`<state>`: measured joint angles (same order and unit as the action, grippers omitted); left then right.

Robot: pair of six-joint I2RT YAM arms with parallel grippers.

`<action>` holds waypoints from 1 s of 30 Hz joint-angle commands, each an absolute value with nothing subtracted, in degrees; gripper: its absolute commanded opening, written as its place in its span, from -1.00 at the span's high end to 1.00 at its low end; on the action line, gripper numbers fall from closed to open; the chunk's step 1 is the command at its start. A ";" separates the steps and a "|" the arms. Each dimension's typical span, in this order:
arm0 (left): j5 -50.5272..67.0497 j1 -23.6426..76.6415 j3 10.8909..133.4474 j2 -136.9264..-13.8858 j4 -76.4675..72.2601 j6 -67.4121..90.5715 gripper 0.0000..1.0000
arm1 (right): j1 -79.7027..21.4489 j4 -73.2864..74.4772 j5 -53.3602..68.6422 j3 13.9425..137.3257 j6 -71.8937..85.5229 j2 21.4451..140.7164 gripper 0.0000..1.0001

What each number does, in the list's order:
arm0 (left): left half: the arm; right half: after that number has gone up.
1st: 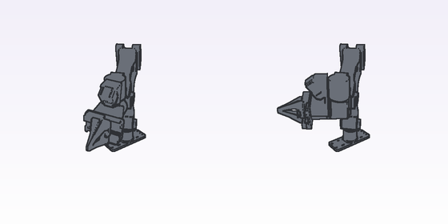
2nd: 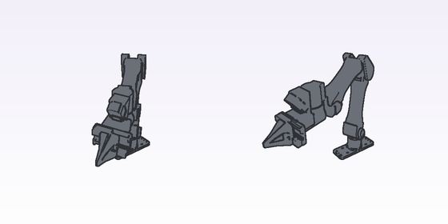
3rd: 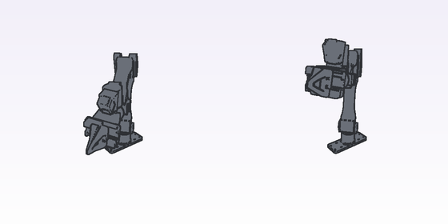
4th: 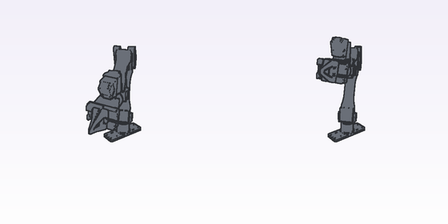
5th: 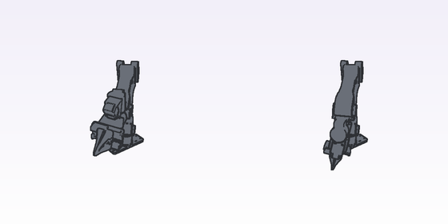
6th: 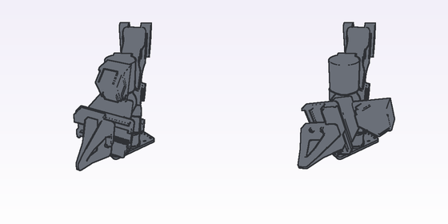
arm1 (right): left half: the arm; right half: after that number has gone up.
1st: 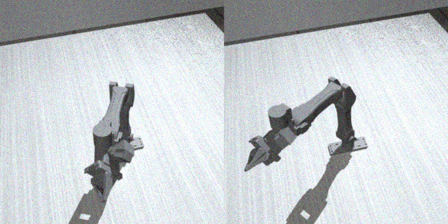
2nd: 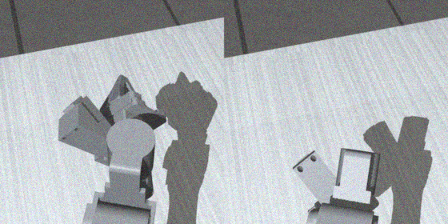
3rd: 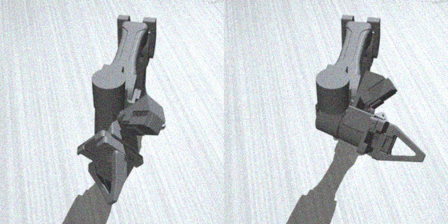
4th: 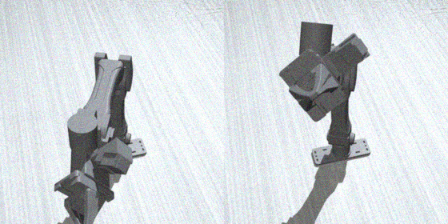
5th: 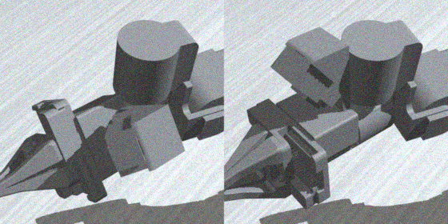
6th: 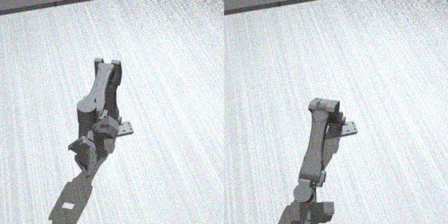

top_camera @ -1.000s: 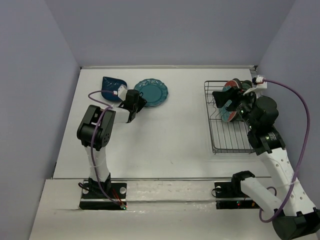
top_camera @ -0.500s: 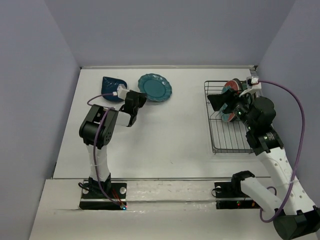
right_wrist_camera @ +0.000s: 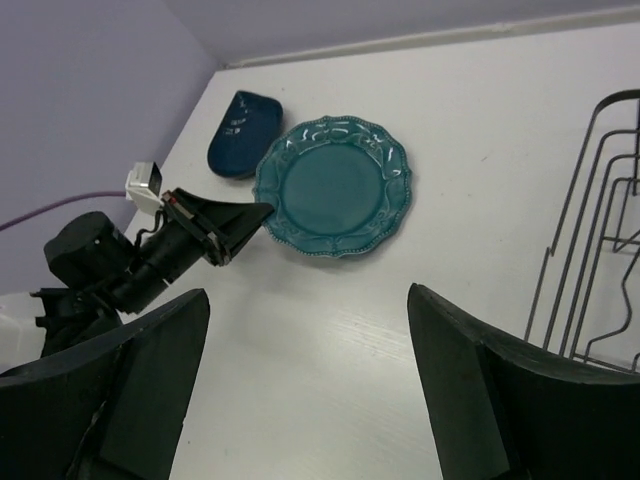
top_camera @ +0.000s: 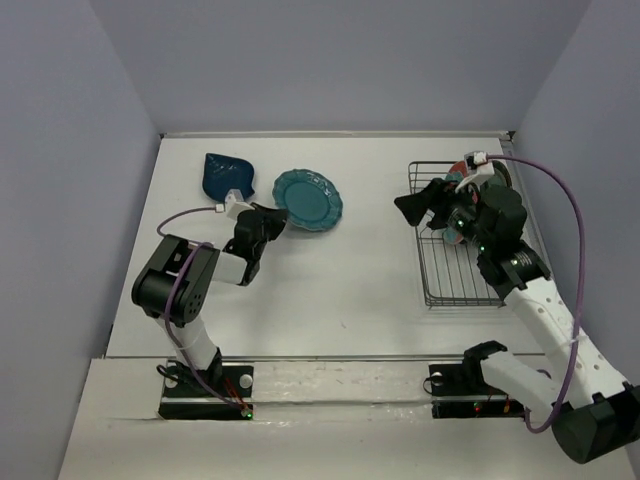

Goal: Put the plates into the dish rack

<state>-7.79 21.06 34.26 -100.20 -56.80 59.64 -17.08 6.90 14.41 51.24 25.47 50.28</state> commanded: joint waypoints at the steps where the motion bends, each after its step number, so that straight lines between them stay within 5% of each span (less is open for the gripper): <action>1: -4.76 21.53 31.47 -91.42 -69.87 59.41 0.89 | -20.82 4.40 14.07 51.33 26.10 55.18 -0.74; 20: 6.76 21.44 23.20 -63.20 -63.64 62.23 0.89 | -25.05 -5.01 11.95 51.68 29.79 73.03 -0.93; 30: 15.02 21.27 24.52 -53.71 -59.41 62.75 0.89 | -25.05 -14.85 29.44 50.98 34.09 78.92 -0.96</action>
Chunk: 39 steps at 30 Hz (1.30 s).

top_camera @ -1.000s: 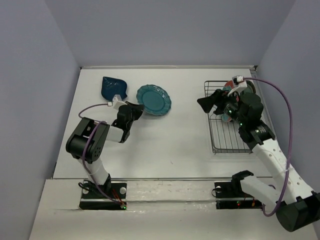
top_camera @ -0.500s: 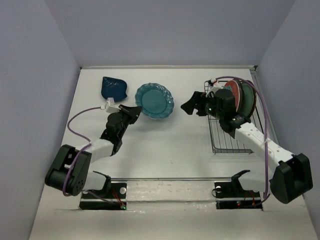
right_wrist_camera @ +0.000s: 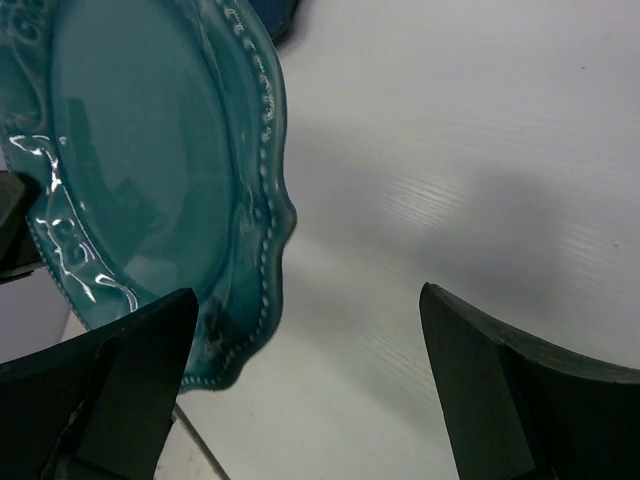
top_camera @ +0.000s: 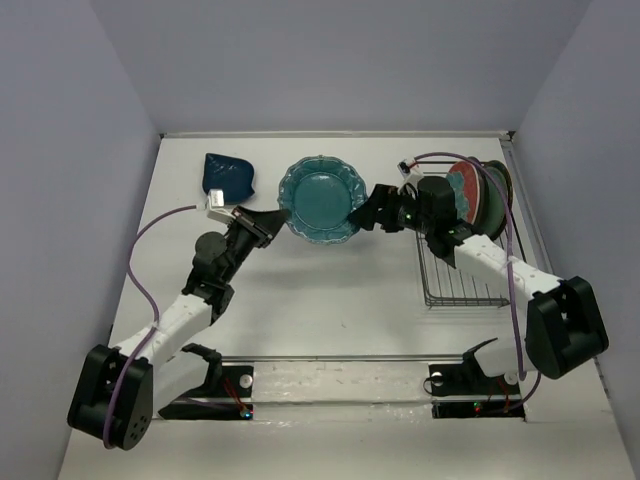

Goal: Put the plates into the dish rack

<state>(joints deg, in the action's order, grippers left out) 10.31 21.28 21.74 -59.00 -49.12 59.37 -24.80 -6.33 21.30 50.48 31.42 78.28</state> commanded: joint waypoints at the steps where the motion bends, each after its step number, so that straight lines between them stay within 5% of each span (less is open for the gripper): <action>1: 15.81 21.18 24.70 -53.18 -59.33 62.84 0.89 | -25.05 -17.64 31.01 50.45 34.80 79.36 -0.95; 5: 19.68 21.18 26.01 -51.68 -58.97 64.42 0.89 | -25.05 -25.47 35.15 47.91 39.45 79.80 -0.80; 8: 21.62 21.18 26.63 -50.80 -59.06 65.30 0.89 | -25.05 -29.52 36.21 46.33 41.56 79.54 -0.46; 9: 21.80 21.18 26.80 -50.63 -58.98 65.22 0.89 | -25.05 -30.14 36.12 45.97 41.83 79.19 -0.32; 12: 23.29 21.18 29.00 -50.54 -54.86 63.29 0.88 | -25.05 -31.99 36.56 45.00 42.89 77.08 0.60; 14: 24.17 21.18 30.84 -50.28 -50.65 59.01 0.83 | -25.05 -32.26 36.48 44.83 43.59 76.12 0.86; 15: 24.00 21.18 31.89 -50.19 -44.62 57.15 0.74 | -25.05 -32.26 36.30 44.74 43.77 75.50 0.86; 20: 20.92 21.18 35.77 -45.10 -31.33 47.84 -0.43 | -25.05 -25.07 28.67 46.48 40.45 69.27 0.87; 22: 17.07 21.18 37.96 -43.69 -25.96 44.05 -0.65 | -25.05 -19.27 23.58 47.98 37.03 65.49 0.87; 34: 6.33 21.18 44.82 -34.63 -1.07 24.45 -0.84 | -23.91 10.89 -24.90 63.45 15.04 58.71 0.86; 39: 1.16 21.18 42.46 -30.86 0.62 20.65 -0.84 | -23.91 14.41 -34.35 65.30 9.23 58.97 0.86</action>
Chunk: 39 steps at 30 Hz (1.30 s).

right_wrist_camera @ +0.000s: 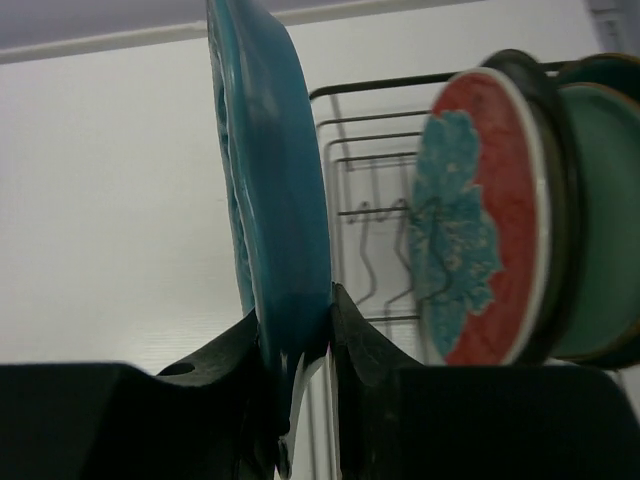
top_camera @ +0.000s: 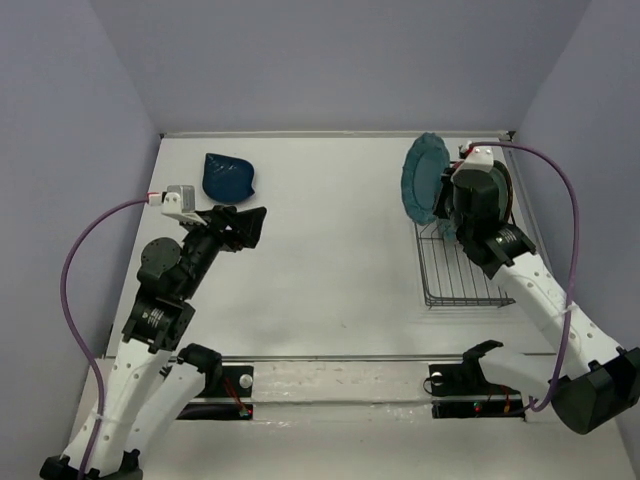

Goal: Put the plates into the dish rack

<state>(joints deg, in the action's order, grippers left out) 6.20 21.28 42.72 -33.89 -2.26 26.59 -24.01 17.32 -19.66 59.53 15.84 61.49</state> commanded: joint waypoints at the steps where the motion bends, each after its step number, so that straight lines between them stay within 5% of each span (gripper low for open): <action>1: 1.06 21.09 42.02 -30.50 0.44 20.74 -0.84 | -23.91 14.59 -35.84 65.39 8.36 59.15 0.86; 11: 5.45 17.76 41.22 -29.71 0.44 20.30 -0.84 | -22.68 15.65 -50.09 66.01 3.87 64.42 0.86; 39: 6.42 17.14 40.78 -30.23 -1.05 20.92 -0.84 | -15.64 7.65 -34.98 58.01 8.25 73.38 0.86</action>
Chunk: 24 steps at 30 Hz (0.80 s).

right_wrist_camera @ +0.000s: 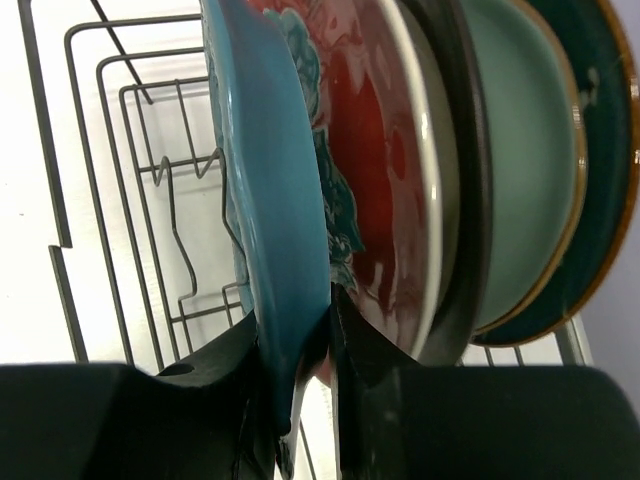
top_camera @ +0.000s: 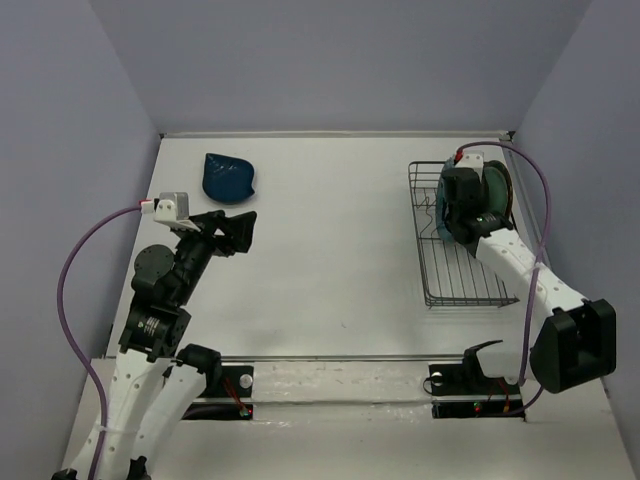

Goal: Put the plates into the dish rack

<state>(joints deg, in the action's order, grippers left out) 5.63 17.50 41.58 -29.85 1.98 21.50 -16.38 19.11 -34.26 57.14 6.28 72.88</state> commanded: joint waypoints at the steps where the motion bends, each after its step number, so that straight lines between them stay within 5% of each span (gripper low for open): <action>1: 6.42 17.14 40.69 -30.32 -1.05 21.00 -0.84 | -15.64 7.30 -34.72 57.75 8.87 73.56 0.86; 9: 8.52 17.05 40.52 -34.01 -1.41 23.90 -0.85 | -14.41 5.80 -33.31 55.02 12.74 75.32 0.71; 11: 8.44 16.79 40.60 -36.47 -0.71 25.65 -0.88 | -14.41 5.71 -33.66 54.58 13.62 75.15 0.50; 16: 8.26 15.65 40.34 -41.82 -0.79 29.96 -0.94 | -14.41 7.55 -32.00 55.28 14.85 72.70 -0.42; 19: 7.91 15.29 39.64 -43.41 -2.71 33.74 -0.98 | -14.41 9.22 -29.54 56.34 15.47 70.76 -0.67; 24: 3.54 15.21 37.53 -46.57 -6.85 38.84 -0.98 | -15.99 11.86 -24.70 58.09 15.21 64.61 -0.80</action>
